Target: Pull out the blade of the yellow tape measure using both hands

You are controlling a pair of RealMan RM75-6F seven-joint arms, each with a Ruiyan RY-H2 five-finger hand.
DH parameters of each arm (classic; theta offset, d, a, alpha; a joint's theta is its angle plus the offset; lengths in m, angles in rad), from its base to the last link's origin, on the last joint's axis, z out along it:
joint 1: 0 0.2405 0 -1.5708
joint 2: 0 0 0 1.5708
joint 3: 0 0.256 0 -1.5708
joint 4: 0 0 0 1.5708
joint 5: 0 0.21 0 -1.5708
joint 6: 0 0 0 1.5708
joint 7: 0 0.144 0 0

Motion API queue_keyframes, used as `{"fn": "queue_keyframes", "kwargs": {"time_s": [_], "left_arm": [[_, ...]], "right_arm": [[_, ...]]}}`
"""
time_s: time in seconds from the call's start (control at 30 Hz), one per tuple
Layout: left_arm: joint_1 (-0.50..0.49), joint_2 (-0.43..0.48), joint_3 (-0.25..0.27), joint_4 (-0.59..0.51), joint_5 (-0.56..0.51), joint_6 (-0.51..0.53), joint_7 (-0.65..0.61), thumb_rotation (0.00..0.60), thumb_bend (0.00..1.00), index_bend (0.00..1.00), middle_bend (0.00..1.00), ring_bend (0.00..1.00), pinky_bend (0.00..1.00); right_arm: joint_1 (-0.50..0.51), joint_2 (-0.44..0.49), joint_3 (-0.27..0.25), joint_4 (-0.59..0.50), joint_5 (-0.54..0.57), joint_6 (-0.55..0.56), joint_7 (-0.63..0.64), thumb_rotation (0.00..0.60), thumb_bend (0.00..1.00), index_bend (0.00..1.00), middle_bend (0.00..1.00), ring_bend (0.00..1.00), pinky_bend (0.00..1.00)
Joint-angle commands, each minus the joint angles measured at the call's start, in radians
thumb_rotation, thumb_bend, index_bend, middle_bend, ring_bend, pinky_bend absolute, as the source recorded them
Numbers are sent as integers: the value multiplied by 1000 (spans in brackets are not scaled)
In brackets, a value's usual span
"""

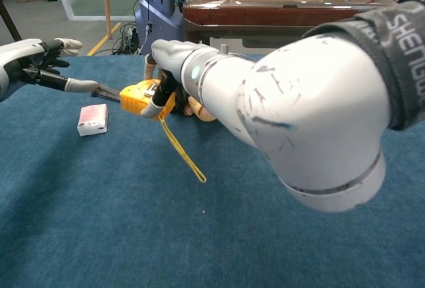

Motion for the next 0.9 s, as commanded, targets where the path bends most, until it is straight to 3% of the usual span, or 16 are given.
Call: {"fn": "queue_keyframes", "kwargs": {"time_s": [0.03,0.33,0.9], "left_arm": [[1,4,1,3,-2,-2,2,600,203,56,0,0,0],[3,16,9,16,-1,-13,7,600,246,273,0,0,0],[2,28,12,30,-1,-23,13,600,396,452,0,0,0]], "right_arm": [[0,1,1,-1,1,-1,1,600,857,648,659,639,404],[-1,2,0,1,1,-3,3,600,857,648,660,644,404],[-2,4,0,3,2,-3,8,600,857,652,662,647,404]]}}
